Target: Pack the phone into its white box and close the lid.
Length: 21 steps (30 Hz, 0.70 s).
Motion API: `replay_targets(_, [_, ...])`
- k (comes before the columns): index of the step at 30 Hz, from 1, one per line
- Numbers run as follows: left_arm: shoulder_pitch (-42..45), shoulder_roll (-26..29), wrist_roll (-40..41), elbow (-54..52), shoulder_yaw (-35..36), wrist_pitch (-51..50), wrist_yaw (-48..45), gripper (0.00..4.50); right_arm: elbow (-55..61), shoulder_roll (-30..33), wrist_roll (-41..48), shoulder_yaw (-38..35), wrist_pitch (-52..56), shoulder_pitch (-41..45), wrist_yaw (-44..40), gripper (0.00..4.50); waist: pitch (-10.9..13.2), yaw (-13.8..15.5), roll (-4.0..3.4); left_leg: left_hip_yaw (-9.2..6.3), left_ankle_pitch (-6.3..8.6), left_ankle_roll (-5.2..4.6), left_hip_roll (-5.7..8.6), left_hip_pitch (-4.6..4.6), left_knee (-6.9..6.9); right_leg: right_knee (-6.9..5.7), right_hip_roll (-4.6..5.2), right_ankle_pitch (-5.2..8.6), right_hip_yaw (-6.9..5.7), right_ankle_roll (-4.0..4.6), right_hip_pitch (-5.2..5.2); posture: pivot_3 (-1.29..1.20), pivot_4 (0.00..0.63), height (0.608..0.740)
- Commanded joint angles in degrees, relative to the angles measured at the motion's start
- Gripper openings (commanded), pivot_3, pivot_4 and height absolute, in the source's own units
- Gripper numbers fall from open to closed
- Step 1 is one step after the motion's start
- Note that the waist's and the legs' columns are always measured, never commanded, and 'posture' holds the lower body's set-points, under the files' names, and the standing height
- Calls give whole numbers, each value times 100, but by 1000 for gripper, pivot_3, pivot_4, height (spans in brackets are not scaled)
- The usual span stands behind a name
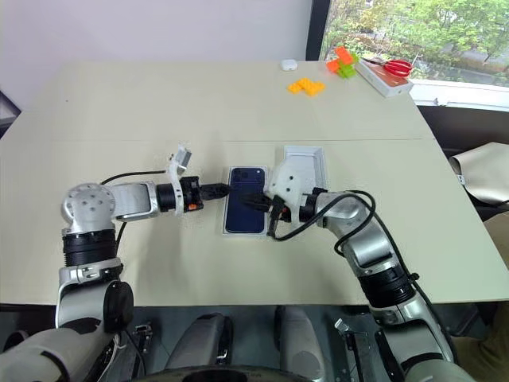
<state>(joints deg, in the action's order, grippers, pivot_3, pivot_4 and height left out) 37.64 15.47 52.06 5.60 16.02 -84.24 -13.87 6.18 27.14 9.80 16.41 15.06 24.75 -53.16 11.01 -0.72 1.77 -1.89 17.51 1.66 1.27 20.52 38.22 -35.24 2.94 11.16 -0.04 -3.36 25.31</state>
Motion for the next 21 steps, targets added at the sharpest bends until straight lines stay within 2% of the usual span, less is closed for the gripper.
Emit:
replay_targets(1, [-27, 76, -173, -192, -242, 72, -122, 54, -66, 71, -332, 155, -294, -44, 34, 0, 0, -2, 0, 0, 0, 0, 0, 0, 0, 0, 0, 0, 0, 0, 0, 0, 150, 740])
replay_targets(7, [-155, 264, -609, -166, -728, 285, -323, 54, -211, 187, -816, 367, -772, -92, 31, 0, -1, -9, -1, -1, -1, 0, -4, -8, 0, 0, -4, 0, 1, 0, -6, 0, 150, 740])
replay_targets(10, [-286, 457, -858, -340, -1241, 370, -489, 54, -242, 198, -975, 427, -898, -85, 15, 0, -3, -12, -2, -2, -1, 1, -4, -15, 1, 0, -5, 0, 1, 0, -16, 0, 150, 740])
replay_targets(14, [-259, 499, -868, -339, -1173, 457, -608, 54, -245, 189, -967, 391, -924, -77, -71, 0, -5, -11, -3, -4, -1, 0, -5, -28, 1, 1, -7, 1, 0, 1, -31, 0, 150, 740])
replay_targets(18, [-199, 548, -817, -387, -1027, 448, -731, 54, -25, 0, -434, 95, -447, -68, -108, 0, -5, -14, -2, -6, -1, 0, -7, -28, 2, 1, -9, 1, 0, 1, -33, 0, 150, 740])
replay_targets(21, [-131, 720, -854, -651, -917, 1040, -1039, 54, -74, -91, -37, -318, -174, 177, -34, 0, -3, -23, -3, -9, -1, -1, -9, -26, 2, 2, -10, 1, 0, 1, -31, 0, 150, 740])
